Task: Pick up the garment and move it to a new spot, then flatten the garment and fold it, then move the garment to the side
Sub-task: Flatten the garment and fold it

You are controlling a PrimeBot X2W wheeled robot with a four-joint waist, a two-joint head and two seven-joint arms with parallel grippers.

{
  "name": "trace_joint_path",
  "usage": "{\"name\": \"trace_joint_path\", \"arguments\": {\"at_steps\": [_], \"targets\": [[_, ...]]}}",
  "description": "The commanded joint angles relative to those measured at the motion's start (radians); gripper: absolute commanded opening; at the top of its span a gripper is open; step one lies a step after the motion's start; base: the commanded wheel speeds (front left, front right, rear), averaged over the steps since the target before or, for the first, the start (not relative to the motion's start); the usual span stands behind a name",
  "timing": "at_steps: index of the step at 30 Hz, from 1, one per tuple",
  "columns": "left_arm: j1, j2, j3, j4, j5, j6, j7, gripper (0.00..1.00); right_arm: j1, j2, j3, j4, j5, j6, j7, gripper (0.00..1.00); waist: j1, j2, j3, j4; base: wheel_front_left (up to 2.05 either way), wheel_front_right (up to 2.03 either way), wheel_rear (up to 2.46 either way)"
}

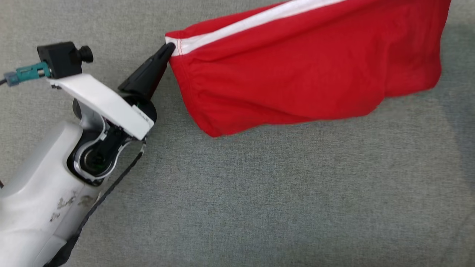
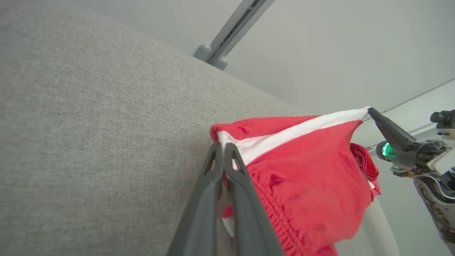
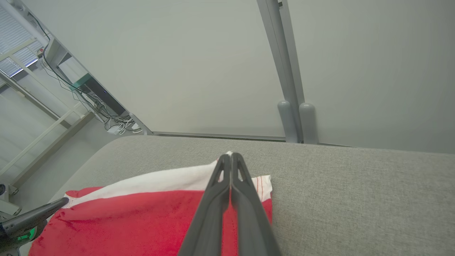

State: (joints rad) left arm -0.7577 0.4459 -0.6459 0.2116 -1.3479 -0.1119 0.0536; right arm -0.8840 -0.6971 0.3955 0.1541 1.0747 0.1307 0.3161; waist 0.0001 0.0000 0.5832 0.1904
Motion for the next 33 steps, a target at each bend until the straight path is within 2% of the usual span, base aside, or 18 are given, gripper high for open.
{"name": "trace_joint_path", "arguments": {"at_steps": [1, 3, 4, 5, 6, 7, 8, 12, 14, 15, 17, 19, 22, 25, 28, 32, 33], "targets": [[-0.022, -0.004, 0.001, 0.016, 0.004, -0.001, 0.0, 0.0, -0.026, 0.008, 0.008, 0.019, -0.007, 0.0, -0.003, 0.0, -0.0001, 0.0, 0.025, 0.006, 0.0, 0.0, 0.0], [-0.044, -0.02, -0.005, 0.057, 0.012, -0.006, -0.003, 0.0, -0.078, 0.031, 0.033, 0.069, -0.008, 0.0, -0.011, 0.0, -0.0001, 0.0, 0.039, 0.008, 0.0, 0.0, 0.0], [-0.055, -0.029, -0.006, 0.075, 0.013, -0.008, -0.008, 0.0, -0.101, 0.04, 0.046, 0.091, -0.007, 0.0, -0.018, 0.31, -0.0001, 0.0, 0.045, 0.009, 0.0, 0.0, 0.0], [-0.062, -0.036, -0.007, 0.089, 0.014, -0.01, -0.011, 0.0, -0.12, 0.049, 0.058, 0.107, -0.006, 0.0, -0.028, 0.43, -0.0001, 0.0, 0.049, 0.01, 0.0, 0.0, 0.0], [-0.065, -0.043, -0.011, 0.103, 0.015, -0.011, -0.014, 0.36, -0.133, 0.055, 0.068, 0.121, -0.002, 0.0, -0.039, 1.0, -0.0001, 0.0, 0.052, 0.011, 0.0, 0.0, 0.0], [-0.066, -0.05, -0.016, 0.117, 0.016, -0.011, -0.016, 0.59, -0.142, 0.058, 0.075, 0.135, 0.005, 0.0, -0.054, 1.0, -0.0001, 0.0, 0.052, 0.012, 0.0, 0.0, 0.0], [-0.063, -0.057, -0.019, 0.129, 0.015, -0.013, -0.018, 1.0, -0.145, 0.058, 0.082, 0.144, 0.013, 0.0, -0.068, 1.0, -0.0001, 0.0, 0.051, 0.013, 0.0, 0.0, 0.0], [-0.05, -0.065, -0.032, 0.152, 0.057, -0.016, -0.084, 1.0, -0.103, 0.017, 0.081, 0.166, 0.044, 0.0, -0.135, 1.0, -0.0001, 0.0, 0.025, 0.016, 0.0, 0.0, 0.0], [-0.037, -0.053, -0.041, 0.152, 0.124, -0.013, -0.159, 1.0, -0.065, -0.008, 0.085, 0.172, 0.06, 0.0, -0.149, 1.0, -0.0001, 0.0, 0.006, 0.013, 0.0, 0.0, 0.0], [-0.029, -0.046, -0.045, 0.15, 0.174, 0.004, -0.21, 1.0, -0.042, -0.017, 0.087, 0.176, 0.072, 0.0, -0.147, 1.0, -0.0001, 0.0, -0.005, 0.011, 0.0, 0.0, 0.0], [-0.007, -0.032, -0.057, 0.141, 0.292, 0.065, -0.288, 1.0, 0.001, -0.033, 0.096, 0.177, 0.09, 0.0, -0.133, 1.0, -0.0001, 0.0, -0.025, 0.009, 0.0, 0.0, 0.0], [0.033, -0.037, -0.048, 0.116, 0.406, 0.143, -0.314, 1.0, 0.044, -0.037, 0.111, 0.183, 0.107, 0.0, -0.12, 1.0, -0.0001, 0.0, -0.045, 0.011, 0.0, 0.0, 0.0], [0.124, -0.085, 0.055, 0.006, 0.57, 0.243, -0.319, 1.0, 0.089, -0.028, 0.128, 0.208, 0.117, 0.0, -0.104, 1.0, -0.0001, 0.0, -0.07, 0.026, 0.0, 0.0, 0.0], [0.251, -0.151, 0.14, -0.105, 0.733, 0.297, -0.319, 1.0, 0.107, -0.013, 0.154, 0.251, 0.1, 0.0, -0.089, 1.0, -0.0001, 0.0, -0.092, 0.053, 0.0, 0.0, 0.0], [0.353, -0.22, 0.188, -0.188, 0.874, 0.314, -0.319, 1.0, 0.112, -0.004, 0.176, 0.323, 0.069, 0.0, -0.071, 1.0, -0.0001, 0.0, -0.114, 0.089, 0.0, 0.0, 0.0], [0.467, -0.307, 0.232, -0.232, 0.983, 0.294, -0.319, 1.0, 0.115, 0.026, 0.214, 0.441, 0.029, -0.001, -0.043, 1.0, -0.0001, 0.0, -0.141, 0.137, 0.0, 0.0, 0.0], [0.486, -0.324, 0.241, -0.236, 0.999, 0.286, -0.319, 1.0, 0.118, 0.037, 0.224, 0.469, 0.021, -0.001, -0.033, 0.97, -0.0001, 0.0, -0.147, 0.147, 0.0, 0.0, 0.0]]}}
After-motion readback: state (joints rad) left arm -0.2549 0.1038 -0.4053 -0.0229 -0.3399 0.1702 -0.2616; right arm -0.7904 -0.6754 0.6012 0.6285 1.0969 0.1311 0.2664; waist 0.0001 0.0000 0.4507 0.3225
